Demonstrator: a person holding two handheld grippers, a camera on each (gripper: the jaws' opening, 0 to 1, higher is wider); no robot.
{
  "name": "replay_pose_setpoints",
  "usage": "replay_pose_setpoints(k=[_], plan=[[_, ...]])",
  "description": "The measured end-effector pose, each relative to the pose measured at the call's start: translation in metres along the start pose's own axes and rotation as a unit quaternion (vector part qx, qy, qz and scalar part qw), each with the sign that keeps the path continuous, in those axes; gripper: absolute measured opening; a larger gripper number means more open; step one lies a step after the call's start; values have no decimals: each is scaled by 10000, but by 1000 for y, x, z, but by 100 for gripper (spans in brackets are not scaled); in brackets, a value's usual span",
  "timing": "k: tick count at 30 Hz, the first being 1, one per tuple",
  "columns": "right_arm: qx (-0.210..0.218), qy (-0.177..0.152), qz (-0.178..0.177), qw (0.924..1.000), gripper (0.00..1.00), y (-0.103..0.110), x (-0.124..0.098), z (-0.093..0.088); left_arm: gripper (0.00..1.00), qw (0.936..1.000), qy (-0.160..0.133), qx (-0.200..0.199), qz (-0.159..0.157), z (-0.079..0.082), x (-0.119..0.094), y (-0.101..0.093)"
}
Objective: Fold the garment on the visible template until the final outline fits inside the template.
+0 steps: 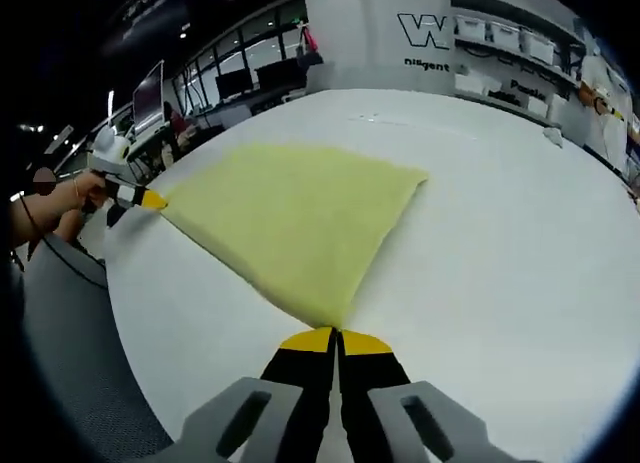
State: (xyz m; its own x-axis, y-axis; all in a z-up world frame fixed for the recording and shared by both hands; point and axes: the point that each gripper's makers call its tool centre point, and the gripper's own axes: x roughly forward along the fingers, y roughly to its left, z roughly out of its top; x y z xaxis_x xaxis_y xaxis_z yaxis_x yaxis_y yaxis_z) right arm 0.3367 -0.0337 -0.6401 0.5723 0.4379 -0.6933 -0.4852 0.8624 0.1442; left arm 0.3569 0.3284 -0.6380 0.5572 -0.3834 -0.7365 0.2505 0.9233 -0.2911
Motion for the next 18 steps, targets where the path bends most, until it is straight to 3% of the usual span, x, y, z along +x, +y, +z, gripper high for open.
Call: replay_pose_setpoints(k=[2,4,7,13,18], plan=[[64,-78,-32,9999,0,0,0,2,3,10000,-23,0,18,0,0,0],[389,-396,12,9985,0,4,-4,14,4,9998,-112,77,114,3,0,1],[472,-547,-163,9973,17,-1,-10,23,11,9988,-372,199,265,11,-3,-1],[532,-974,-202,9936,48,8,-25,54,40,9969,-654,366,221,28,-14,-10],[490,-1034,-170,9933,69,21,-35,67,60,9959,-789,410,174,39,-29,-20]])
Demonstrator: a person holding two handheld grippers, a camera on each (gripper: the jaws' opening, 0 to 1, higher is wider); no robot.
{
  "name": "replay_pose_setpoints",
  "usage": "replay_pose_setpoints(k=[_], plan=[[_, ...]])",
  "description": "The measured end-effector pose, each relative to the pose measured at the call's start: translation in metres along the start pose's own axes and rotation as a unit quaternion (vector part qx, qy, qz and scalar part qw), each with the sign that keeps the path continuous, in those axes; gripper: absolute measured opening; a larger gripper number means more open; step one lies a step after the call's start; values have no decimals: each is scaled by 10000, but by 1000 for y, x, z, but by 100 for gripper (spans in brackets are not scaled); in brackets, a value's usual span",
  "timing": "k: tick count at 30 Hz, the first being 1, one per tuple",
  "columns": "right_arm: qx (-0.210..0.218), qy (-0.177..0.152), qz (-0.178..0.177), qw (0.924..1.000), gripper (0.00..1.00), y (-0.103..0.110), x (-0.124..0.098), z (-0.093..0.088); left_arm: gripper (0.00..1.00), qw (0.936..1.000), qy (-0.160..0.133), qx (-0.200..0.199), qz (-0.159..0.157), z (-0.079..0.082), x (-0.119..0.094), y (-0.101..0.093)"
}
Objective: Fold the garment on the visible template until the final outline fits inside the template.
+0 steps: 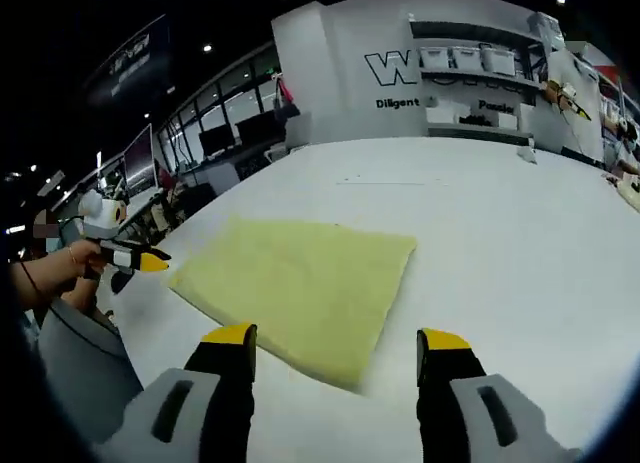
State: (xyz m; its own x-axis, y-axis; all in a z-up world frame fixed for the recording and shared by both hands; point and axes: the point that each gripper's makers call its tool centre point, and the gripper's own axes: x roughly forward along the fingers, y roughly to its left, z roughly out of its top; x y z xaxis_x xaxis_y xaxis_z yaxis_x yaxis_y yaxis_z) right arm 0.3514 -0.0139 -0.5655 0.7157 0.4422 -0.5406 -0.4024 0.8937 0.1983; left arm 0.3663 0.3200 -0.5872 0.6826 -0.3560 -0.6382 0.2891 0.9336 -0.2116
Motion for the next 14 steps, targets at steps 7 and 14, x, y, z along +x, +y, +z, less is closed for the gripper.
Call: replay_pose_setpoints(k=[7,14], plan=[[-5,71,68,10000,86,19,-15,8,83,9999,-98,10,-112,10,-23,-13],[-15,55,91,9999,97,39,-30,14,93,9997,-164,116,-130,13,-45,-25]])
